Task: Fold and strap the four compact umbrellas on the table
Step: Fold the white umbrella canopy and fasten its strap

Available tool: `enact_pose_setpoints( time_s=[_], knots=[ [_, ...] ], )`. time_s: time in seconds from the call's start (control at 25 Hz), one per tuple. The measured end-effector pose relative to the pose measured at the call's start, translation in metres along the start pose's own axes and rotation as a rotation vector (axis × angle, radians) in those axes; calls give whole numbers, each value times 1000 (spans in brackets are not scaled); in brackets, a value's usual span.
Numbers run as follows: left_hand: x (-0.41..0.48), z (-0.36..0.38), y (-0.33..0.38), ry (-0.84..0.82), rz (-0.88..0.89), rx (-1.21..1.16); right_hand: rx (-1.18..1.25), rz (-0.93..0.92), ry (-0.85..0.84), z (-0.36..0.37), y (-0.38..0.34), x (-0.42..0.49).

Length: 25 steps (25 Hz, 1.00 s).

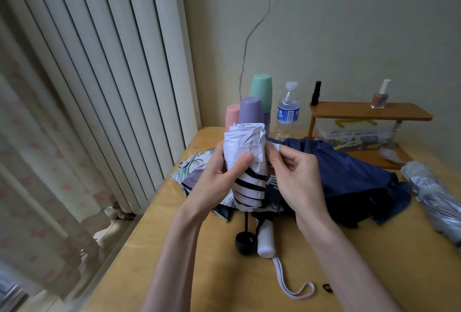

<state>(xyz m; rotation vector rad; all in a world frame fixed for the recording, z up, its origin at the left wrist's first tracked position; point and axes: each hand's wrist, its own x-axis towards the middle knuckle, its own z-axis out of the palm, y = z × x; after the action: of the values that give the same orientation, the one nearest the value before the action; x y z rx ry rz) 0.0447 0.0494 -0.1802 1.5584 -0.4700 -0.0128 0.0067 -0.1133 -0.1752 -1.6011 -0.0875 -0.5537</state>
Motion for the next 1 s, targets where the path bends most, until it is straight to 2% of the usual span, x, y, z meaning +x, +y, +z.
enact_pose_setpoints(
  time_s=[0.28, 0.48, 0.68, 0.84, 1.0],
  knots=[
    [-3, 0, 5, -40, -24, 7, -40, -49, 48, 7, 8, -1],
    [-4, -1, -7, -33, -13, 56, -54, -107, 146, 16, 17, -11],
    [-7, -15, -13, -86, -21, 40, -62, -137, 101, 29, 31, -29],
    [-5, -8, -14, -37, -63, -23, -63, -142, 70, 21, 27, -16],
    [0, 7, -15, 89, -53, -75, -131, -161, 31, 10, 20, -8]
  ],
)
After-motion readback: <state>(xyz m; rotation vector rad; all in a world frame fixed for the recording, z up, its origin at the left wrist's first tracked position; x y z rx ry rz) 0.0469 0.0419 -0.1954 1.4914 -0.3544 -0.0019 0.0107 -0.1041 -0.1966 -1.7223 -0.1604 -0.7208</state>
